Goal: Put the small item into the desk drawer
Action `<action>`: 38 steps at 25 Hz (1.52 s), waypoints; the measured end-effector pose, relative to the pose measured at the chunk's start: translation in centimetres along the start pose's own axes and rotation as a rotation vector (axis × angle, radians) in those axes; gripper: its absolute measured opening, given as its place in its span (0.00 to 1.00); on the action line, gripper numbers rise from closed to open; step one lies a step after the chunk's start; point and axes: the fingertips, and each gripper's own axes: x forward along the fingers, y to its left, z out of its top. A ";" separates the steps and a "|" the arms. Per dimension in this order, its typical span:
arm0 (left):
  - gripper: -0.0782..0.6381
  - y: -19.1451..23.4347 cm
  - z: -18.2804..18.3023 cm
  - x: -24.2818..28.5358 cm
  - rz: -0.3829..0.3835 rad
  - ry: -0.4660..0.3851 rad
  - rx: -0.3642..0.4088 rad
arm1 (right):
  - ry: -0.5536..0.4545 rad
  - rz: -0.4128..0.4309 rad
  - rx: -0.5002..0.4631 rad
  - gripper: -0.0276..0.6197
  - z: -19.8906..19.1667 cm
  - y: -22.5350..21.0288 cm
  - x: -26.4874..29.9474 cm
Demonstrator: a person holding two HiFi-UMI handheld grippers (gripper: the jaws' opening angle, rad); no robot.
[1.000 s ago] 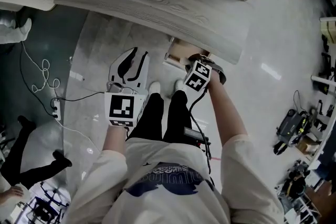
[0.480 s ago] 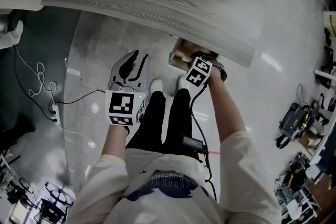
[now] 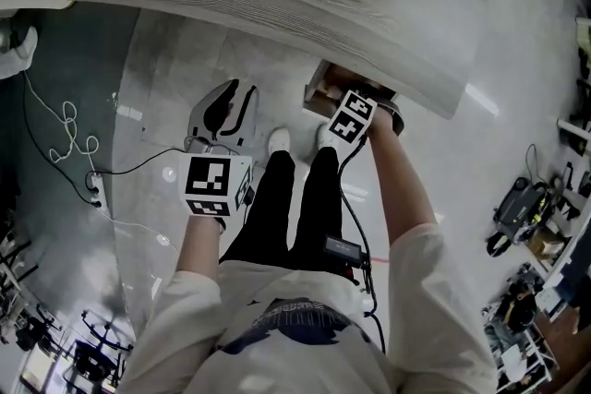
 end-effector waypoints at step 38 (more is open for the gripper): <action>0.25 -1.7 2.0 -2.5 0.012 -0.039 0.014 | -0.340 -0.197 0.240 0.27 1.4 -1.3 -11.7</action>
